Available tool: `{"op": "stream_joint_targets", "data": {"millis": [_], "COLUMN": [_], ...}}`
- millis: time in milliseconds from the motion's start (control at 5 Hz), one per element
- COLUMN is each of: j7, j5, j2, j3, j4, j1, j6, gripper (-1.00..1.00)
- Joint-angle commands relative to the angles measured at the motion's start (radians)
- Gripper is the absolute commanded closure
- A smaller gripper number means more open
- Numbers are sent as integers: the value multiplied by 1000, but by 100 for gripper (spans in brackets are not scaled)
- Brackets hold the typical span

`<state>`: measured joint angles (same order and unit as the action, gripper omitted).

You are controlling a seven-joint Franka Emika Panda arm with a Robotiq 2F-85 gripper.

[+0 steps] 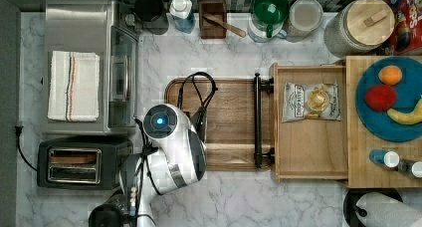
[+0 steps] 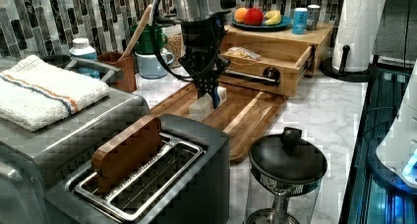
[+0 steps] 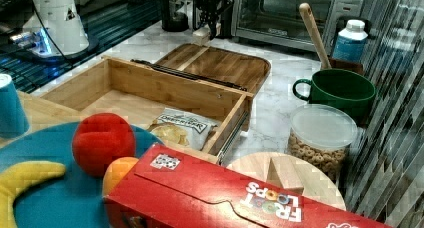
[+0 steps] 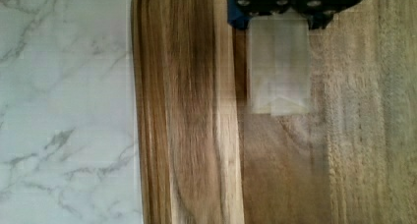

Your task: Place the butter on the board.

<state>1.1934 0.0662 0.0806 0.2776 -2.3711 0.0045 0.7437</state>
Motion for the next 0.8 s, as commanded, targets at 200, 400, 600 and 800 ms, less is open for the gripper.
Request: {"op": "stream_joint_targets", "data": {"millis": [200,400,600,800], "j7": [126,132,122,168], "j5": [27,29,9,44], "j2": [45,51,47,74], "j3": [38,39,41,42], "j4": [-29,-33,-54,-52], "j1": [50,50,44,50], "j6": [55,57,102,133], "gripper": [100,100,-100,-100]}}
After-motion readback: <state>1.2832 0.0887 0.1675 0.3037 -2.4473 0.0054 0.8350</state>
